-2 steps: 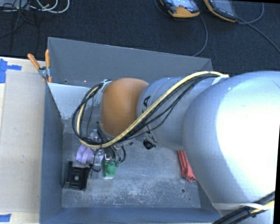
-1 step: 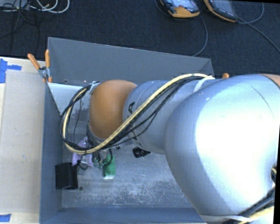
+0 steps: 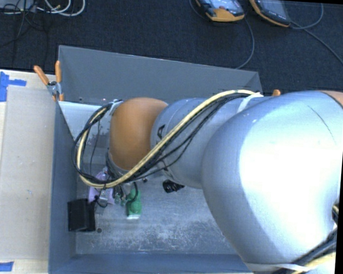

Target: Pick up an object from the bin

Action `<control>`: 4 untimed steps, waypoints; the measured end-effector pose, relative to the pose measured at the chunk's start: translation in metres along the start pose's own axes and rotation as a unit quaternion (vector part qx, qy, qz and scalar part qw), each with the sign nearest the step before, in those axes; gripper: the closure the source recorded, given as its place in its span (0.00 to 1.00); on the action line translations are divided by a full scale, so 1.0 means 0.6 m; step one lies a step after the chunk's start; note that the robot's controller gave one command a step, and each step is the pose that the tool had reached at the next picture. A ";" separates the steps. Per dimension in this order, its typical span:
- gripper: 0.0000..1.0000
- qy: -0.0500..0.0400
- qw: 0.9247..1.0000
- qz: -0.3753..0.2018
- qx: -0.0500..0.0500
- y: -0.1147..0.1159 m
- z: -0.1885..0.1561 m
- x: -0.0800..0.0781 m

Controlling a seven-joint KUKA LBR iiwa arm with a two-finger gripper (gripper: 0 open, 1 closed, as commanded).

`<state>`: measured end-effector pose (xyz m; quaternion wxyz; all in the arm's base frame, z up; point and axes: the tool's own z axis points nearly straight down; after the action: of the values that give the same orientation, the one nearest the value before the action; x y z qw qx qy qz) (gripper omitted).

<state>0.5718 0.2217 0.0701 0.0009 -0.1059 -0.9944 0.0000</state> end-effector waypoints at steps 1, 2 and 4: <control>1.00 0.001 0.999 0.053 0.001 0.012 -0.002 -0.004; 1.00 0.000 0.997 0.081 0.001 0.024 -0.002 -0.009; 1.00 0.003 1.000 0.017 0.001 -0.010 -0.008 0.074</control>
Offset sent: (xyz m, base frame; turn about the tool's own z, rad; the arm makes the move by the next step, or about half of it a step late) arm 0.0147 0.0230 -0.0001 0.1858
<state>0.5273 0.2249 0.0752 0.0039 -0.1232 -0.9924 0.0011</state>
